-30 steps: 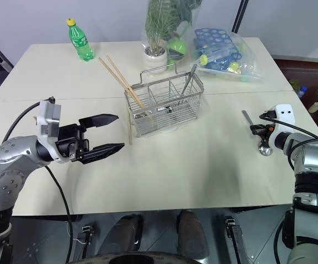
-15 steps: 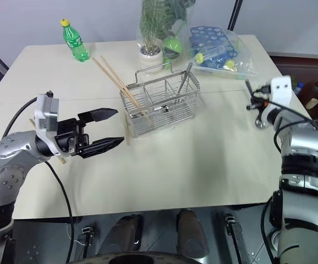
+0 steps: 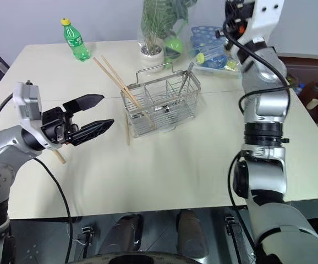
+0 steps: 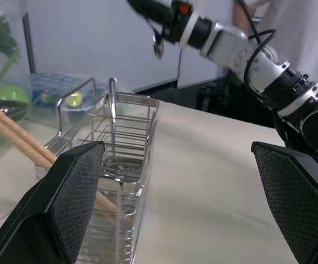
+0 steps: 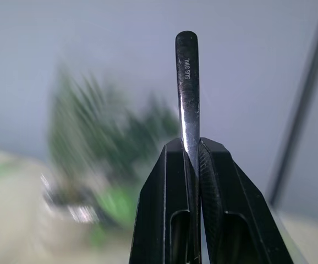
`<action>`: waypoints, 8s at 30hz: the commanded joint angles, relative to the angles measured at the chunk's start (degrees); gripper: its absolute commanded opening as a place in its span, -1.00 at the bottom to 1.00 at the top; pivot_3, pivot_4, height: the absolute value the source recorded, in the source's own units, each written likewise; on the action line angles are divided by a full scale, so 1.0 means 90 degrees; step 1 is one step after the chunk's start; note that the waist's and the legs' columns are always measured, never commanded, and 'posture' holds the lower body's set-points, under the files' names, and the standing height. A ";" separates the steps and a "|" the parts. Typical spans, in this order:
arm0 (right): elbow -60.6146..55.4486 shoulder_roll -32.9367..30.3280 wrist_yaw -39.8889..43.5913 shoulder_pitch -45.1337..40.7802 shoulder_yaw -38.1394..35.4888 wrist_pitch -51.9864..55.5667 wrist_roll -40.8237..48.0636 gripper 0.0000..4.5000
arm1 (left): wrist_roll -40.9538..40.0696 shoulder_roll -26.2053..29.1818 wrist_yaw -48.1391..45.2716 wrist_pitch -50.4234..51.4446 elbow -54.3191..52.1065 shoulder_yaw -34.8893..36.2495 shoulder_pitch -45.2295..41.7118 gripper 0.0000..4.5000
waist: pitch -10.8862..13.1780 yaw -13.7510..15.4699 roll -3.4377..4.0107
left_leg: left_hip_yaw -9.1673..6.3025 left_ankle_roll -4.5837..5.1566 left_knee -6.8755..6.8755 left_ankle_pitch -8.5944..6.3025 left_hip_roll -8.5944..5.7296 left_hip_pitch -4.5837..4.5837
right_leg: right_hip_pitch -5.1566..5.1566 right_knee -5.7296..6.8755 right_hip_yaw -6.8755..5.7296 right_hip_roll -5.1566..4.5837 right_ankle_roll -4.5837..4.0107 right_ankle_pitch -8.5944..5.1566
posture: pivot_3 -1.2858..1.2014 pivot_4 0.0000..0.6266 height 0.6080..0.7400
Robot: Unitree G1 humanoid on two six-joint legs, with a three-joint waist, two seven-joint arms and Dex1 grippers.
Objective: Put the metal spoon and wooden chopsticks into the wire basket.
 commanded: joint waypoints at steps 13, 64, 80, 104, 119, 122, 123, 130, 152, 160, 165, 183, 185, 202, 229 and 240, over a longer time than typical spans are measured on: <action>-0.0119 0.1351 0.0409 0.0680 0.0472 -0.0904 0.0438 -0.97 | -0.0096 -0.0235 0.0956 -0.0111 -0.0623 0.0257 0.0149 1.00 | -0.0001 -0.0001 -0.0001 | 0.0000 -0.0002 0.0005 0.0001 -0.0004 -0.0002 | -0.0028 0.0057 0.0007 0.0000 -0.0004 -0.0001 | 0.03 -0.52 1.00; -0.3997 -0.1884 0.1707 0.1979 0.0219 0.3106 0.1646 0.98 | 0.1266 -0.0816 0.2814 -0.0963 0.0808 0.0936 0.0218 1.00 | -0.0002 0.0040 -0.0004 | 0.0011 -0.0001 0.0001 0.0001 -0.0001 -0.0017 | -0.0049 0.0055 0.0021 0.0005 -0.0005 -0.0002 | 0.03 -0.52 1.00; -0.6278 -0.2658 0.2109 0.4375 -0.0614 0.4585 0.3410 0.98 | 0.3724 -0.1801 0.3700 -0.1675 0.2336 -0.0468 -0.0098 1.00 | -0.0001 0.0215 -0.0023 | 0.0024 0.0002 0.0007 -0.0001 0.0002 -0.0022 | -0.0040 0.0025 0.0024 0.0004 -0.0001 -0.0001 | 0.03 -0.52 1.00; -0.5900 -0.3044 0.3069 0.4133 0.0381 0.3624 0.3119 0.98 | 0.4277 -0.2274 0.4597 0.0192 0.1825 -0.0969 -0.1323 1.00 | 0.0000 0.0213 -0.0030 | 0.0027 0.0003 0.0011 -0.0002 0.0003 -0.0011 | -0.0006 -0.0013 0.0020 0.0006 0.0014 0.0007 | 0.03 -0.52 1.00; -0.5854 -0.2961 0.3016 0.4045 0.0482 0.3489 0.3013 0.98 | 0.4894 -0.3049 0.5526 0.1630 0.2900 -0.1275 -0.2760 1.00 | 0.0001 0.0217 -0.0033 | 0.0026 0.0003 0.0013 -0.0002 0.0001 -0.0010 | -0.0001 -0.0023 0.0021 0.0005 0.0025 0.0013 | 0.03 -0.52 1.00; -0.5900 -0.2997 0.3037 0.4011 0.0467 0.3512 0.3048 0.98 | 0.4947 -0.3147 0.5441 0.1475 0.3215 -0.1334 -0.2874 1.00 | 0.0002 0.0214 -0.0033 | 0.0026 0.0003 0.0013 -0.0002 0.0000 -0.0010 | -0.0001 -0.0025 0.0021 0.0005 0.0026 0.0014 | 0.03 -0.52 1.00; -0.5910 -0.3003 0.3038 0.4000 0.0464 0.3523 0.3060 0.98 | 0.4950 -0.3175 0.5411 0.1430 0.3294 -0.1329 -0.2905 1.00 | 0.0002 0.0216 -0.0033 | 0.0026 0.0003 0.0012 -0.0002 0.0000 -0.0010 | -0.0001 -0.0024 0.0021 0.0005 0.0026 0.0014 | 0.03 -0.52 1.00; -0.6035 -0.3165 0.3098 0.4035 0.0322 0.3644 0.3231 0.98 | 0.5009 -0.3239 0.5142 0.1053 0.3857 -0.1354 -0.3087 1.00 | 0.0002 0.0213 -0.0033 | 0.0026 0.0002 0.0012 -0.0002 0.0000 -0.0010 | -0.0001 -0.0025 0.0021 0.0005 0.0026 0.0014 | 0.03 -0.52 1.00; -0.5807 -0.3627 0.3044 0.4061 0.0069 0.3794 0.3068 0.98 | 0.5198 -0.3545 0.5109 0.1365 0.5188 -0.1427 -0.3769 1.00 | 0.0003 0.0231 -0.0036 | 0.0026 0.0003 0.0019 -0.0002 -0.0004 -0.0014 | 0.0002 -0.0027 0.0021 0.0002 0.0032 0.0018 | 0.03 -0.52 1.00; -0.5803 -0.3561 0.2932 0.3984 0.0100 0.3824 0.3098 0.98 | 0.5081 -0.3682 0.5521 0.1908 0.5157 -0.1011 -0.3840 1.00 | 0.0003 0.0209 -0.0035 | 0.0026 0.0002 0.0017 -0.0002 -0.0004 -0.0009 | 0.0002 -0.0025 0.0021 0.0002 0.0033 0.0018 | 0.03 -0.52 1.00; -0.5762 -0.3541 0.2907 0.3956 0.0125 0.3808 0.3093 0.98 | 0.5032 -0.3712 0.5710 0.2148 0.5017 -0.0770 -0.3808 1.00 | 0.0002 0.0203 -0.0035 | 0.0026 0.0002 0.0017 -0.0002 -0.0004 -0.0007 | 0.0003 -0.0025 0.0021 0.0002 0.0033 0.0018 | 0.03 -0.52 1.00; -0.5749 -0.3448 0.2794 0.3928 0.0188 0.3771 0.3069 0.98 | 0.5358 -0.3456 0.5647 0.2496 0.5198 -0.1114 -0.4061 1.00 | 0.0002 0.0209 -0.0035 | 0.0026 0.0002 0.0019 -0.0001 -0.0005 -0.0008 | 0.0004 -0.0024 0.0022 0.0002 0.0034 0.0018 | 0.03 -0.52 1.00; -0.5742 -0.3431 0.2779 0.3920 0.0212 0.3761 0.3057 0.98 | 0.5459 -0.3397 0.5722 0.2601 0.5140 -0.1144 -0.4038 1.00 | 0.0002 0.0200 -0.0035 | 0.0027 0.0002 0.0018 -0.0001 -0.0004 -0.0007 | 0.0004 -0.0024 0.0022 0.0002 0.0034 0.0018 | 0.03 -0.52 1.00; -0.5636 -0.3620 0.3011 0.3773 -0.0013 0.3913 0.3267 0.98 | 0.5280 -0.3734 0.6005 0.2961 0.5054 -0.0708 -0.4035 1.00 | 0.0002 0.0214 -0.0036 | 0.0027 0.0002 0.0019 -0.0001 -0.0005 -0.0006 | 0.0005 -0.0023 0.0022 0.0000 0.0034 0.0019 | 0.03 -0.52 1.00; -0.5402 -0.3740 0.3190 0.3577 -0.0030 0.3911 0.3282 1.00 | 0.5261 -0.4059 0.6394 0.3245 0.4691 -0.0088 -0.3828 -0.99 | -0.0001 0.0202 -0.0035 | 0.0027 0.0001 0.0021 -0.0001 -0.0006 0.0001 | 0.0013 -0.0022 0.0021 0.0000 0.0036 0.0020 | 0.03 -0.52 1.00; -0.5353 -0.3598 0.3152 0.3534 0.0081 0.3835 0.3176 1.00 | 0.5033 -0.3508 0.5273 0.2666 0.4026 -0.0659 -0.3374 -0.99 | -0.0001 0.0186 -0.0034 | 0.0027 0.0001 0.0021 -0.0001 -0.0005 0.0003 | 0.0012 -0.0019 0.0022 0.0000 0.0036 0.0020 | 0.03 -0.52 1.00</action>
